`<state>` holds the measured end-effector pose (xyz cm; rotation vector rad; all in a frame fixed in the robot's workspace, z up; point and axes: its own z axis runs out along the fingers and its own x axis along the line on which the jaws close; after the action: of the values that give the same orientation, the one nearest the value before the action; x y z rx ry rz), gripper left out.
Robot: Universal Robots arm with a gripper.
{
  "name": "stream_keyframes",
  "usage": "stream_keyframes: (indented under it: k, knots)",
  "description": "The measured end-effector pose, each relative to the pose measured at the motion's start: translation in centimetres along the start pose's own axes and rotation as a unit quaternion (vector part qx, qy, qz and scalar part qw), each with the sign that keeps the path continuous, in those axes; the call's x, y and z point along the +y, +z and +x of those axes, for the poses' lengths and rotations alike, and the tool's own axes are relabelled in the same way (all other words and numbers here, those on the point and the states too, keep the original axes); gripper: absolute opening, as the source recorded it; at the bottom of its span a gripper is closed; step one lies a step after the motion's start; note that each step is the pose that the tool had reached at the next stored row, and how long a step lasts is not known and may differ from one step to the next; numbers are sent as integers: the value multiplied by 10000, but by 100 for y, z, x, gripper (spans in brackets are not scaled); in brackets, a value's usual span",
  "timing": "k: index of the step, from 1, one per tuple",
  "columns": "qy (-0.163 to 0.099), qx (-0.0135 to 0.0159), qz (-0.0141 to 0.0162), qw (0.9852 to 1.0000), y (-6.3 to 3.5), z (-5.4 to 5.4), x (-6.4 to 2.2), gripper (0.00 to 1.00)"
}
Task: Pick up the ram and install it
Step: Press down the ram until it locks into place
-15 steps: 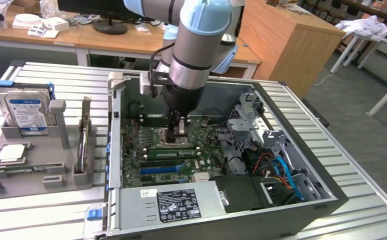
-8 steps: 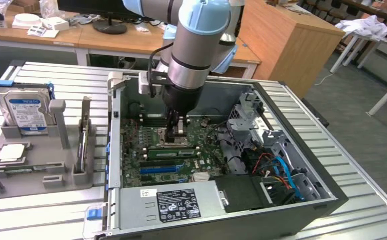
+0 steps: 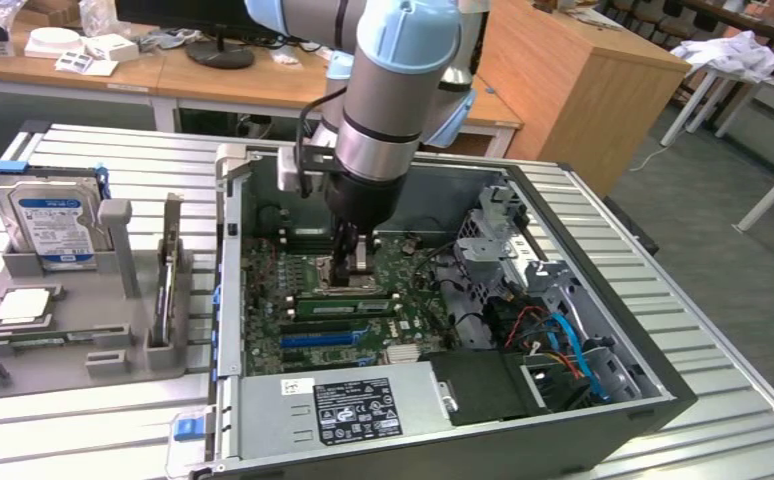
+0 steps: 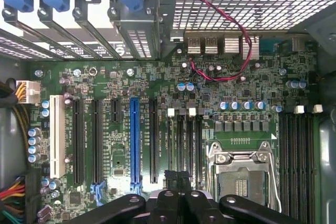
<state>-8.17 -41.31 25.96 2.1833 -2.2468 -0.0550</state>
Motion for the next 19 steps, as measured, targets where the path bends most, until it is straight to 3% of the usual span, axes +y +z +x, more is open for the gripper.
stream_keyframes:
  k: [19]
  knots:
    - [0, 0, 0, 10000, 65, 1, -2, 11]
